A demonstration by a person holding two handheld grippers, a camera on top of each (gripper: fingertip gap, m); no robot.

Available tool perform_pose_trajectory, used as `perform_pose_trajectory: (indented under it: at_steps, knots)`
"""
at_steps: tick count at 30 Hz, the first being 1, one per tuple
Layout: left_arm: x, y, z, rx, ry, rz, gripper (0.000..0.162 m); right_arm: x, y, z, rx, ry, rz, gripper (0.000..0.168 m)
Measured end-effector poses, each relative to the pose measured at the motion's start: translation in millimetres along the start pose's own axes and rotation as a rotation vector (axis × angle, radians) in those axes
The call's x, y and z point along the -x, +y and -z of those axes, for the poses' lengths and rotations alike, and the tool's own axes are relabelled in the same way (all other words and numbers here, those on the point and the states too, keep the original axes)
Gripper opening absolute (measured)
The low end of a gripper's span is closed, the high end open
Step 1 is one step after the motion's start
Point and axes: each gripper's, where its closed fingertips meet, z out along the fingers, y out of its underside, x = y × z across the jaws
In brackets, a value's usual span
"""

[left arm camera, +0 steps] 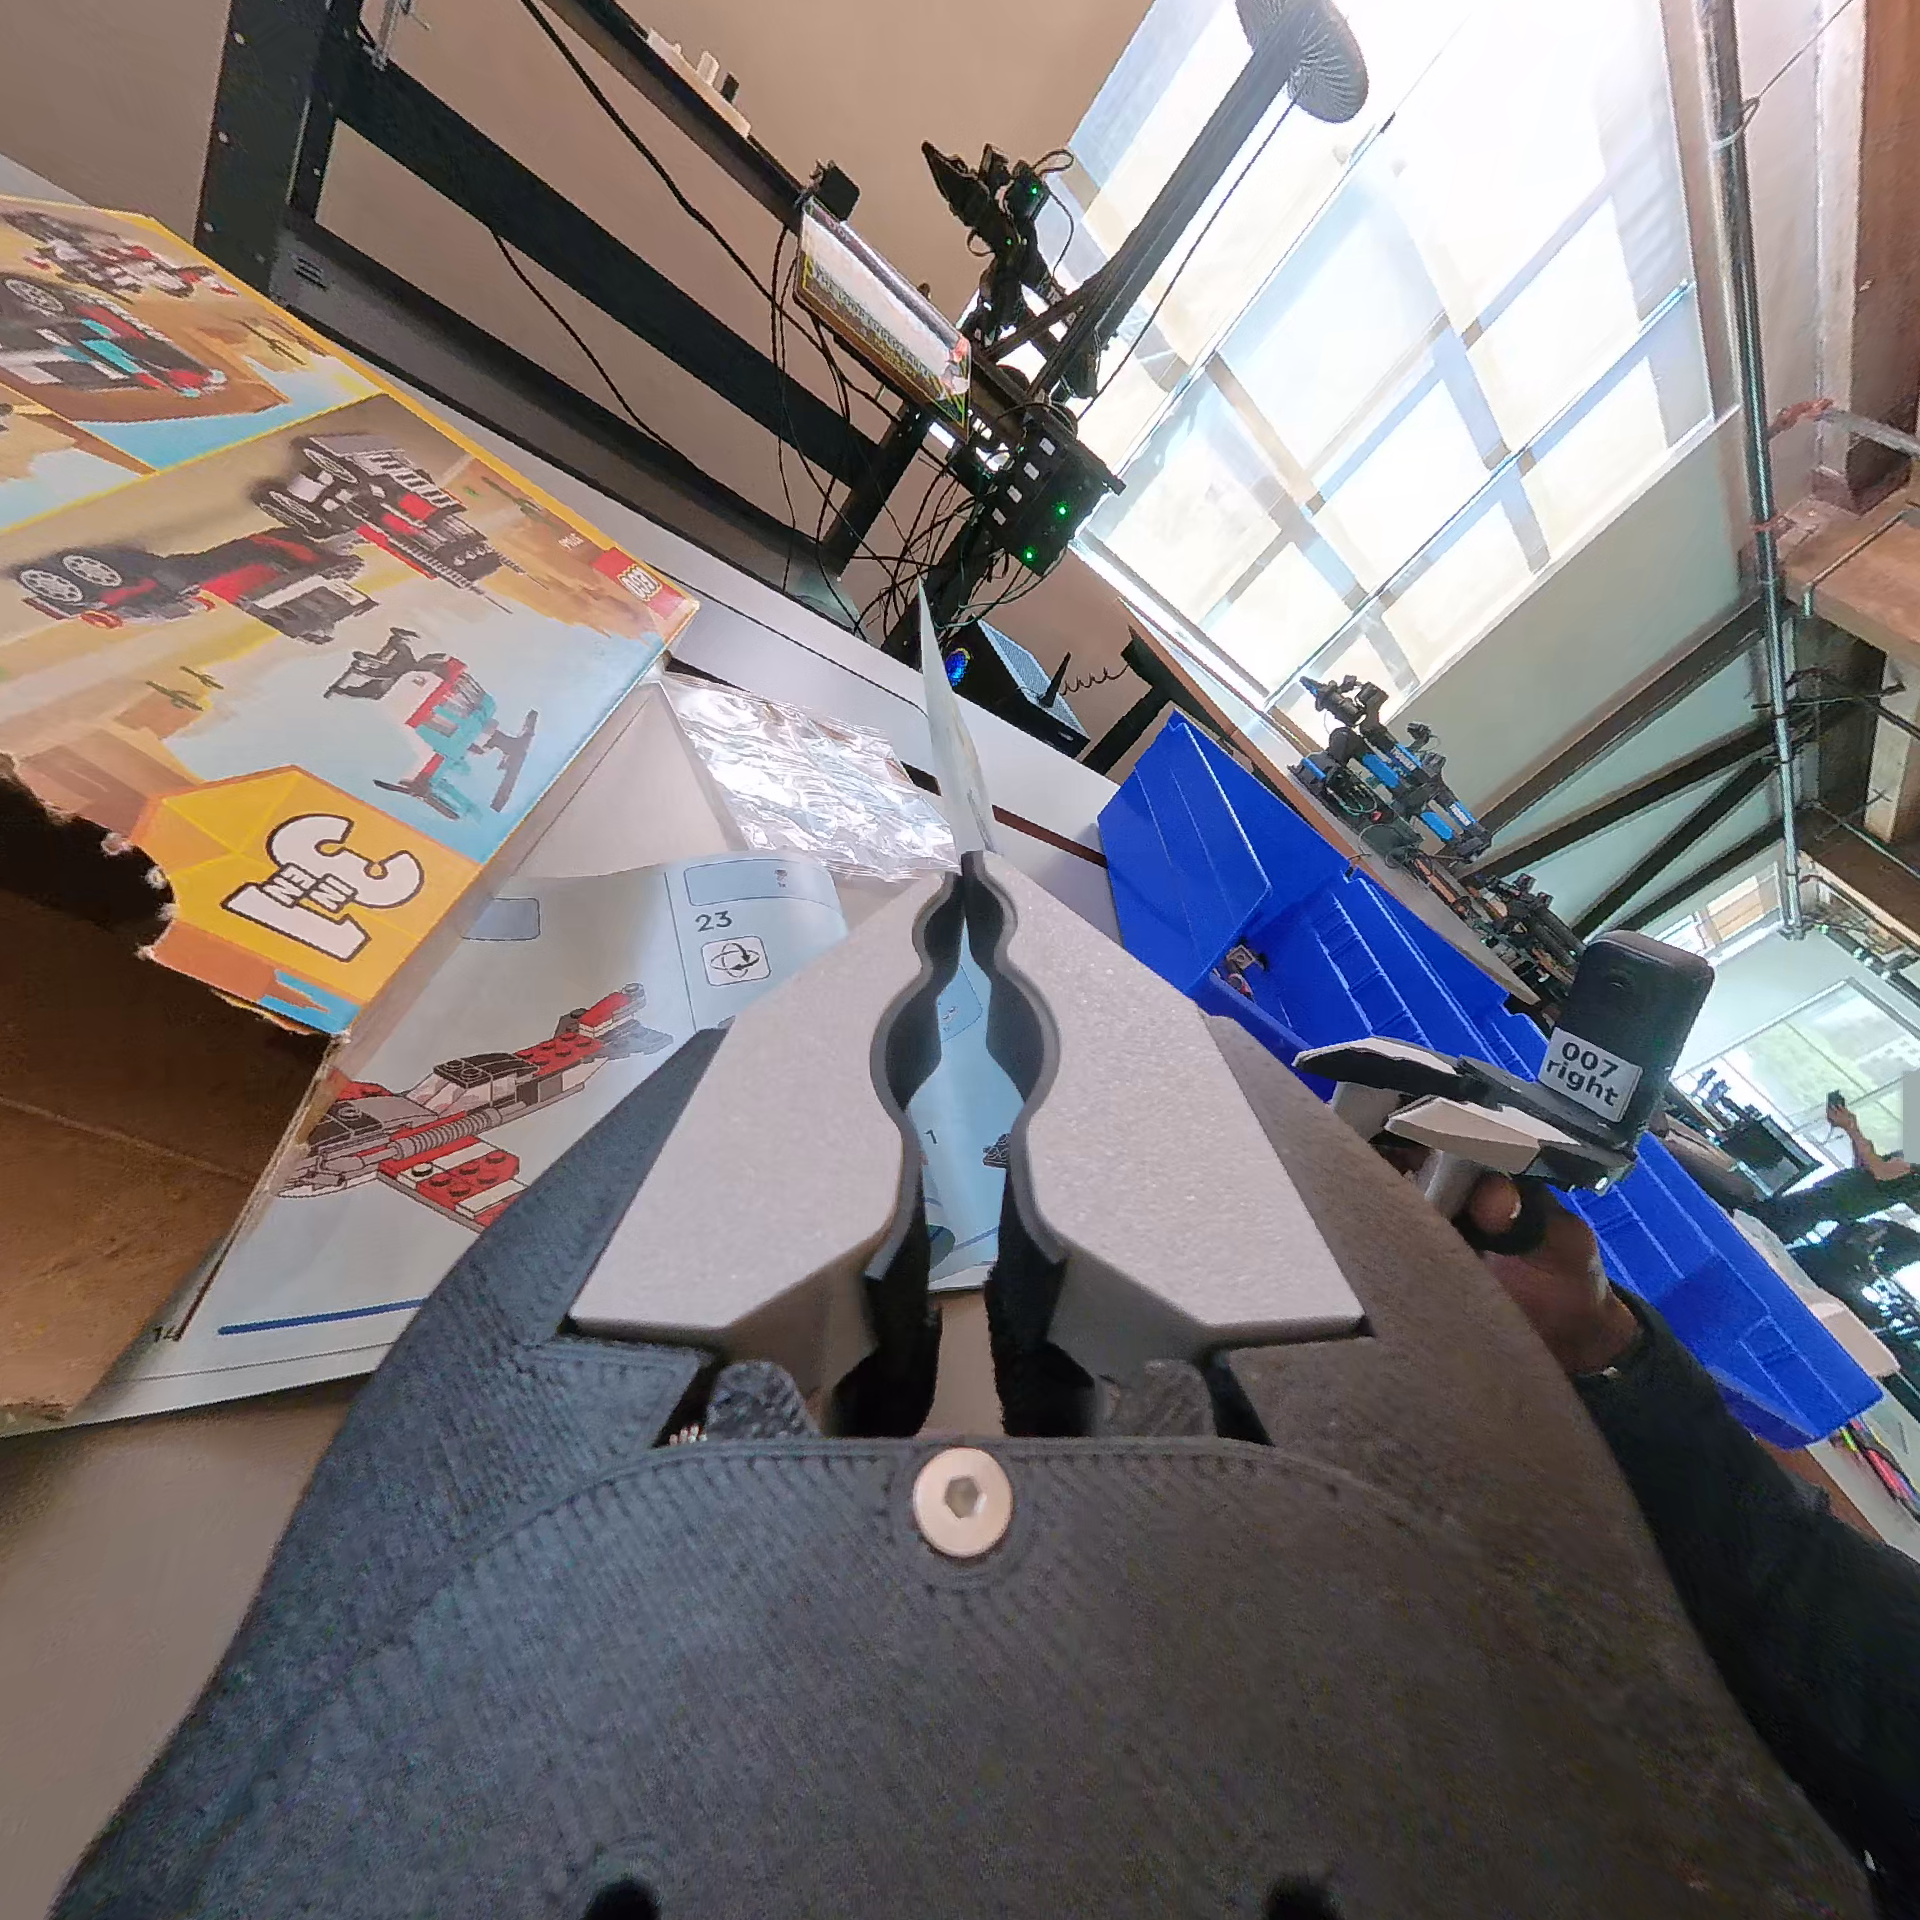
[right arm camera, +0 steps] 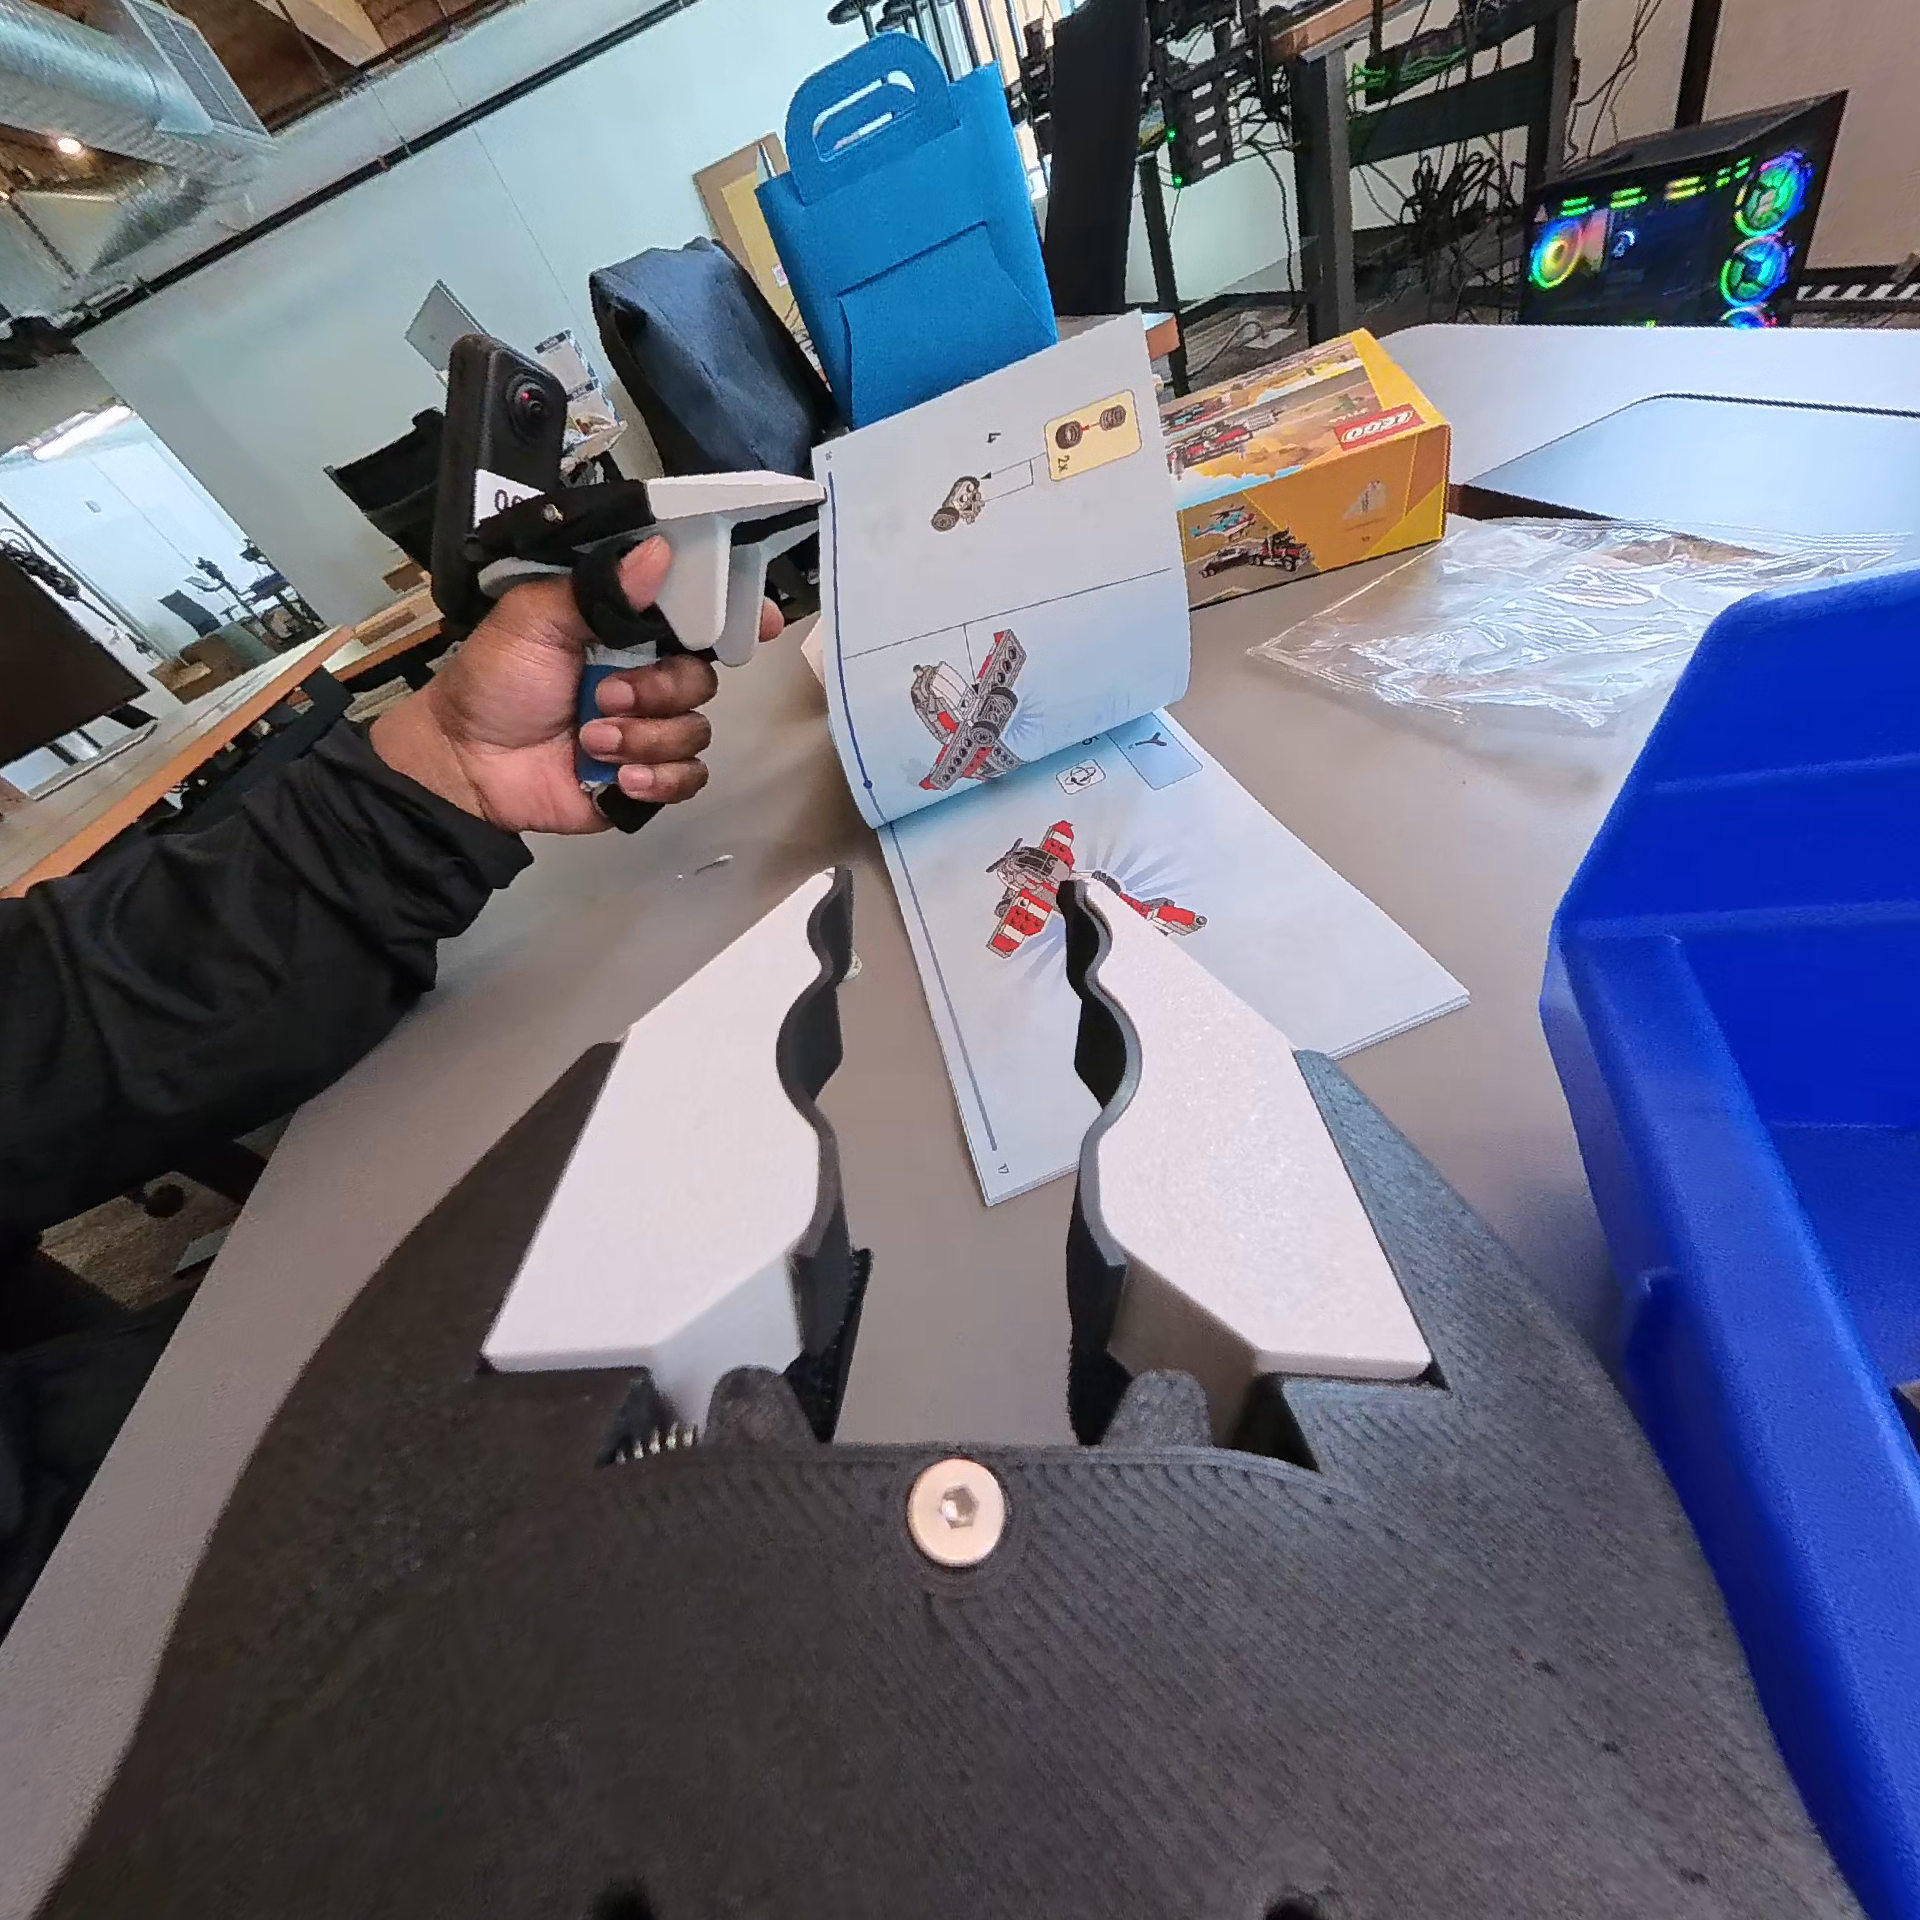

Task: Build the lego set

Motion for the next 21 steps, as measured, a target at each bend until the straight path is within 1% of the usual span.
perform_pose_trajectory:
  at_steps: [17,21]
  knots:
    - [6.4,-7.6,7.8,-0.031,-0.004,0.033,0.001,-0.1,0.0,0.0,0.000,-0.002,-0.003,0.042]
    - [14.6,-4.4,13.4,-0.016,-0.046,0.071,0.001,-0.3,-0.1,0.1,0.000,-0.003,-0.004,0.042]
